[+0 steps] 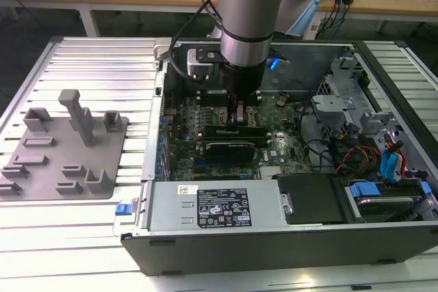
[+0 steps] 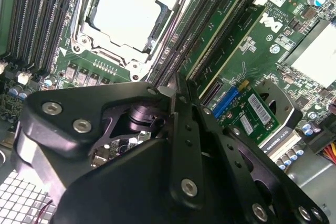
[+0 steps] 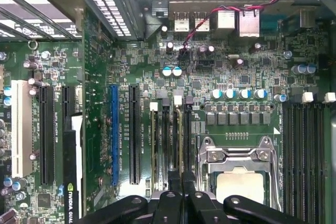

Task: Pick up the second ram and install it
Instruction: 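Insert the second ram into the second slot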

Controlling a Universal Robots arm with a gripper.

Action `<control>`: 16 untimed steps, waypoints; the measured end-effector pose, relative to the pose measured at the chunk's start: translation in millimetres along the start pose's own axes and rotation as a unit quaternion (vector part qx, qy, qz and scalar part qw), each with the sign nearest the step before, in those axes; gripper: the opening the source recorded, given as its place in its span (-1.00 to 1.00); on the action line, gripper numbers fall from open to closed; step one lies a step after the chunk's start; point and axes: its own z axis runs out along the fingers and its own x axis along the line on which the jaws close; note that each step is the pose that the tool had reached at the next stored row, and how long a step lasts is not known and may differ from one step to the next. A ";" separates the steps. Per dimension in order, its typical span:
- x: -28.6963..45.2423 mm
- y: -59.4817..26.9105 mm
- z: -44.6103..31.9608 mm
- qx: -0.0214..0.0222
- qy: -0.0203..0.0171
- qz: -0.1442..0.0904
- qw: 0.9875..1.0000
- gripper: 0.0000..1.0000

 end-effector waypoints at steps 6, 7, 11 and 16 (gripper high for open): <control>0.0 0.0 -2.3 0.000 0.000 0.000 1.000 -0.81; 0.0 0.0 -2.4 0.000 0.000 0.000 1.000 -0.81; 0.1 0.1 -0.5 0.000 0.000 0.000 1.000 -0.81; 0.1 0.1 0.0 0.000 0.000 0.000 1.000 -0.81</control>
